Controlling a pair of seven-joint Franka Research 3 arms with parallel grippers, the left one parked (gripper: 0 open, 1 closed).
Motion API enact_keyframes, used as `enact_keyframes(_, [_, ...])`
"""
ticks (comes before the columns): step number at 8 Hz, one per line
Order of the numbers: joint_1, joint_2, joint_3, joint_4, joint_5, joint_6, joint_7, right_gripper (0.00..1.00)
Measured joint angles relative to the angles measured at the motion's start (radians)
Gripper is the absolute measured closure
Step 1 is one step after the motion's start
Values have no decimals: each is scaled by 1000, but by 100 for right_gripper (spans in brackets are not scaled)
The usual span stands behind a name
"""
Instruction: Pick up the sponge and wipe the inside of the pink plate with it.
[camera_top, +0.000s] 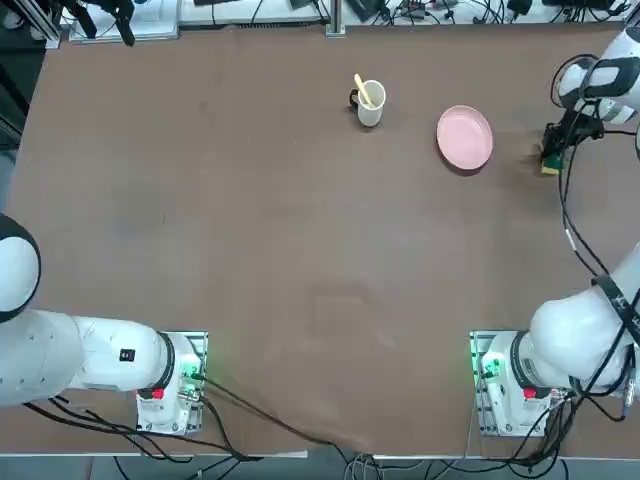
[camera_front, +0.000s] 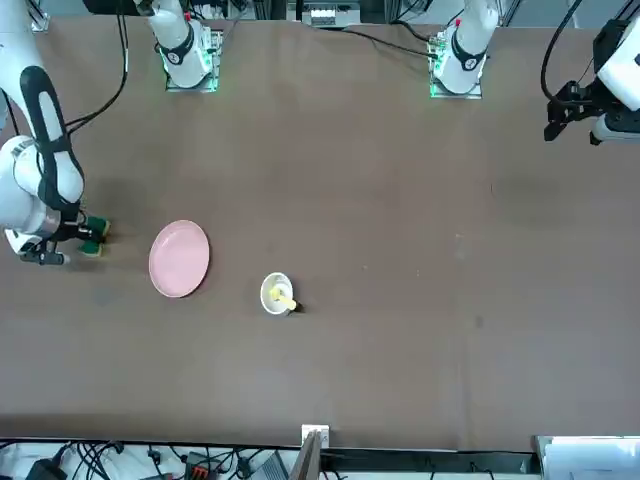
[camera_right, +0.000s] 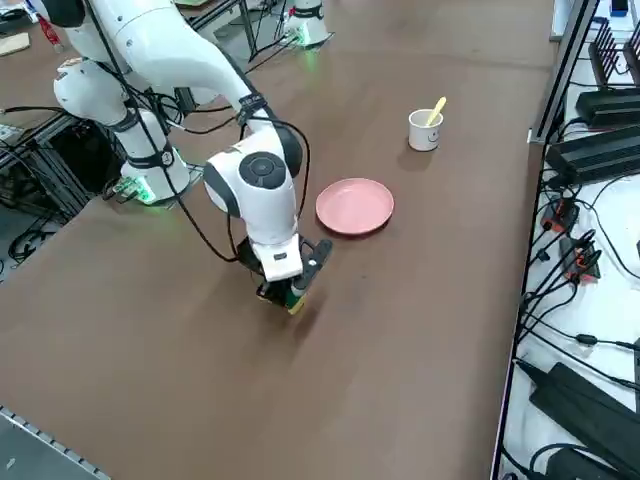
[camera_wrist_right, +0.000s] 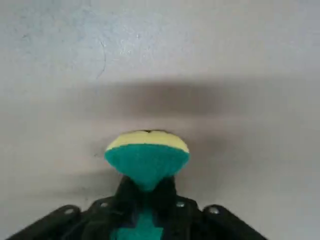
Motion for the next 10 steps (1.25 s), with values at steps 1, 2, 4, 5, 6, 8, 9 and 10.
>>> enact_keyframes(1, [6,-35,5,3,0,-37,0,88])
enact_keyframes(2, [22,-87,15,7,4,-101,0,88])
enact_keyframes(4, [87,-188,51,6,72,-214,55,88])
enact_keyframes(5, [134,-208,73,3,111,-224,133,88])
enact_keyframes(6, [197,-205,88,3,132,-217,241,88])
enact_keyframes(8, [325,-161,94,3,139,-152,465,88])
enact_keyframes(9, [376,-128,95,4,139,-115,555,88])
enact_keyframes(10, [412,-94,95,4,139,-96,610,88])
